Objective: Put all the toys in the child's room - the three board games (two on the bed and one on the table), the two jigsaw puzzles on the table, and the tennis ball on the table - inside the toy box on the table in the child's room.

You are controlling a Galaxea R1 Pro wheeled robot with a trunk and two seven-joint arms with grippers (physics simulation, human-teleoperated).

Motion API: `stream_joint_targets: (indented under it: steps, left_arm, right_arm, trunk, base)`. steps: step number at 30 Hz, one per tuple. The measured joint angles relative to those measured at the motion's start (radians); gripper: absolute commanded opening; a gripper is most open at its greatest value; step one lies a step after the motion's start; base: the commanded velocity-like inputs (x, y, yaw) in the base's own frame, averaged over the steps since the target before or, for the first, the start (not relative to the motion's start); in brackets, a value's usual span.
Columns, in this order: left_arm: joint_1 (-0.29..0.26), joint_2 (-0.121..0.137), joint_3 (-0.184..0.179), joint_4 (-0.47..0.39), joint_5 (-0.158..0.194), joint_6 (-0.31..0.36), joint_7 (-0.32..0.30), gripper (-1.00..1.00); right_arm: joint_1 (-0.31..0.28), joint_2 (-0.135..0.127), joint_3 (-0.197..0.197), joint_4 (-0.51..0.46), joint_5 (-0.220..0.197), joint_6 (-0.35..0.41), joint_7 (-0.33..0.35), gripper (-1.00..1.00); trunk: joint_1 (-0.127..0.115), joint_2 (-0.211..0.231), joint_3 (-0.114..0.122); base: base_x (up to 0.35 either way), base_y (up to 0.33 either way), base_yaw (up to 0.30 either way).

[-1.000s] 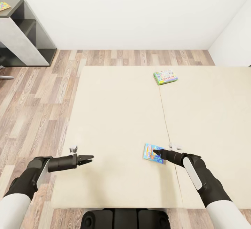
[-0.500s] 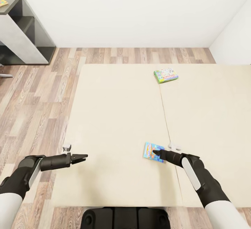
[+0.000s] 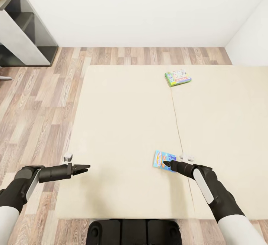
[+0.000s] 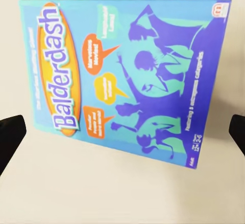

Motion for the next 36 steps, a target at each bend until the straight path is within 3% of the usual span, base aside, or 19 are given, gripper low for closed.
stream_joint_targets:
  steps: [12,26,36]
  left_arm:
    - [0.000,0.008,0.001,0.000,0.001,0.000,0.008,1.00]
    - [0.000,0.004,-0.003,0.000,0.002,0.000,0.007,1.00]
    - [0.000,0.007,-0.001,0.000,0.000,0.000,0.012,1.00]
  right_arm:
    - [0.000,-0.001,-0.002,0.001,-0.001,-0.001,-0.002,1.00]
    - [0.000,-0.001,0.000,0.011,0.000,-0.020,-0.004,1.00]
    - [-0.053,0.010,0.002,0.013,-0.005,0.029,-0.118,1.00]
  trunk:
    - [0.000,0.000,-0.018]
    - [0.000,0.000,-0.020]
    - [0.000,0.000,-0.020]
  base:
    - [0.000,0.000,0.003]
    - [0.000,0.000,0.001]
    - [0.000,0.000,0.000]
